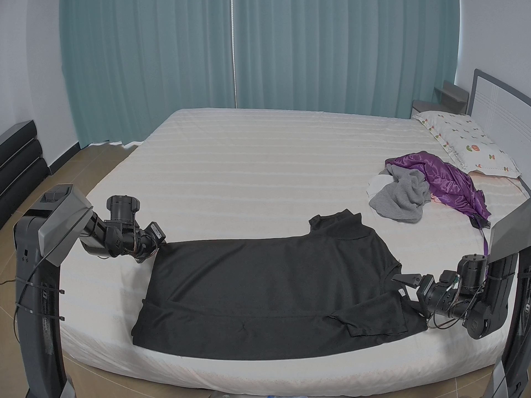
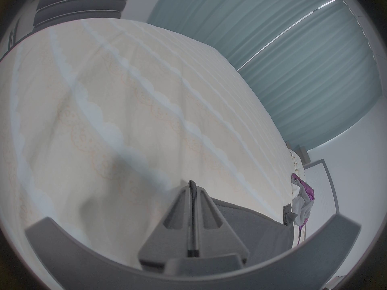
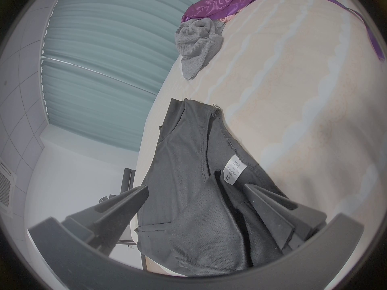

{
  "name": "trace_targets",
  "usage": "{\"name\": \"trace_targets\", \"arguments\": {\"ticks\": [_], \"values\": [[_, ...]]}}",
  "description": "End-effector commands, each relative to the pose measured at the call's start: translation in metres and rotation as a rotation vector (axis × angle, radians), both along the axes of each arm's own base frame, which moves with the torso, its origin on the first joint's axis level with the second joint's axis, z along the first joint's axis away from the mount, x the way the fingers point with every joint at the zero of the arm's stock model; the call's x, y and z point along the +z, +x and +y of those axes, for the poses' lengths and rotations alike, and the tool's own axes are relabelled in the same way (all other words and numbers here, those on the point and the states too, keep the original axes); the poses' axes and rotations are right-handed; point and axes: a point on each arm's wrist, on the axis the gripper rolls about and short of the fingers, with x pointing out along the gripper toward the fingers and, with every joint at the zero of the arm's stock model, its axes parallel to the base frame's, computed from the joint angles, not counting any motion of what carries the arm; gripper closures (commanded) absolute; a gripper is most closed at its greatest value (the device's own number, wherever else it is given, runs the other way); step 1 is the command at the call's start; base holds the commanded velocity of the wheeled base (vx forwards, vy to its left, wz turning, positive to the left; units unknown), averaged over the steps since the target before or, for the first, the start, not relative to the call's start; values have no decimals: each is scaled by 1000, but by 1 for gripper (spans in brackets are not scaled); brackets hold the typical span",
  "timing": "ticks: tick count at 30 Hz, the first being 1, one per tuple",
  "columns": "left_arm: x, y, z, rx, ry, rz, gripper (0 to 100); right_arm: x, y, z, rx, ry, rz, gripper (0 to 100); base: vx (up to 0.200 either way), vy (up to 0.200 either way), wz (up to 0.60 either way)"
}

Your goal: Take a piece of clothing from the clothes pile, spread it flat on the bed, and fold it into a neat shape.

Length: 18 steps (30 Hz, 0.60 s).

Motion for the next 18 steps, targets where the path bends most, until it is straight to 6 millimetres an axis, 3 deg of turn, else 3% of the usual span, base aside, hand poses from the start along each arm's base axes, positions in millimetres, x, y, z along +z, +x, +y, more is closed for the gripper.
{"name": "trace_targets", "arguments": {"ticks": [1, 18], "values": [[3, 0, 1, 11, 7, -7, 100, 1, 1, 1, 2, -1, -11, 0, 0, 0, 0], [2, 2, 2, 40, 13, -30, 100, 5, 8, 5, -1, -19, -54, 0, 0, 0, 0]]}}
